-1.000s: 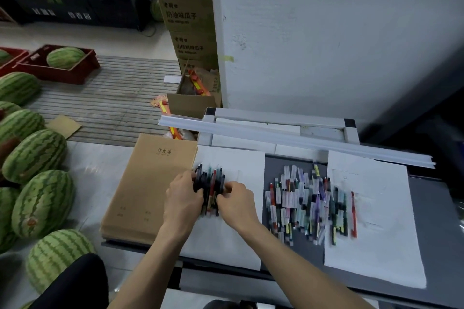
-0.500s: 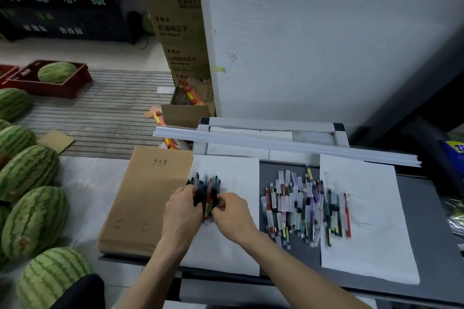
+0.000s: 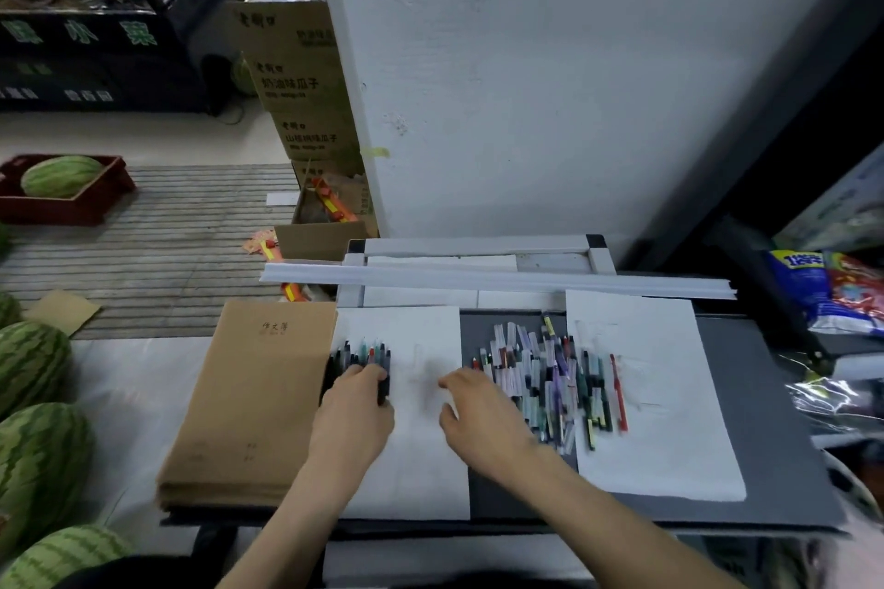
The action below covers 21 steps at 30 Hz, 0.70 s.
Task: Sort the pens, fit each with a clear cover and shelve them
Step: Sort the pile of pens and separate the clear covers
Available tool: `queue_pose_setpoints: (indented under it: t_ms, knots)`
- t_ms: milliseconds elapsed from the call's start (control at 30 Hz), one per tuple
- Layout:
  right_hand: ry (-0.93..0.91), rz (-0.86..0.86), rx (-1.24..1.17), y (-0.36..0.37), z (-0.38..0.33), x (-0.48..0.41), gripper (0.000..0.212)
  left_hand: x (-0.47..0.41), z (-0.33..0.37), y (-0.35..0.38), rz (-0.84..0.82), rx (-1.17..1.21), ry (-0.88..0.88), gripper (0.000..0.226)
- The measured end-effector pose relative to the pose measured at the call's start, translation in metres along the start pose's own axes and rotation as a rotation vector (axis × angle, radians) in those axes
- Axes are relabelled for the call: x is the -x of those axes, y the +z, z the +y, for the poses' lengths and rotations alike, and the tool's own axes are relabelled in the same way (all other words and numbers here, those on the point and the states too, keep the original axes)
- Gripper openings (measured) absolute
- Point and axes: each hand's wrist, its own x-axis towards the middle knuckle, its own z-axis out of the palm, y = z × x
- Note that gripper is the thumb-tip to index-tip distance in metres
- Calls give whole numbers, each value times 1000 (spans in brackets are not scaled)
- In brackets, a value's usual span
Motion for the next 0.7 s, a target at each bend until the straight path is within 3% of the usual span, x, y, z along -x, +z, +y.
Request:
queue_pose_setpoints:
  t_ms: [333,533,633,700]
  knots:
    - [138,142,74,-21,52,48,25,13,58,38,-171,61,132,40]
    - [267,184,55,-27,72,72,30,18,82,54,-220,4,127,14]
    - [339,205,47,-27,79,80,31,21,85,61,-272,-101,102,36]
    - [403,220,23,-28,84,85,31,21,86,64,-322,-123,90,38]
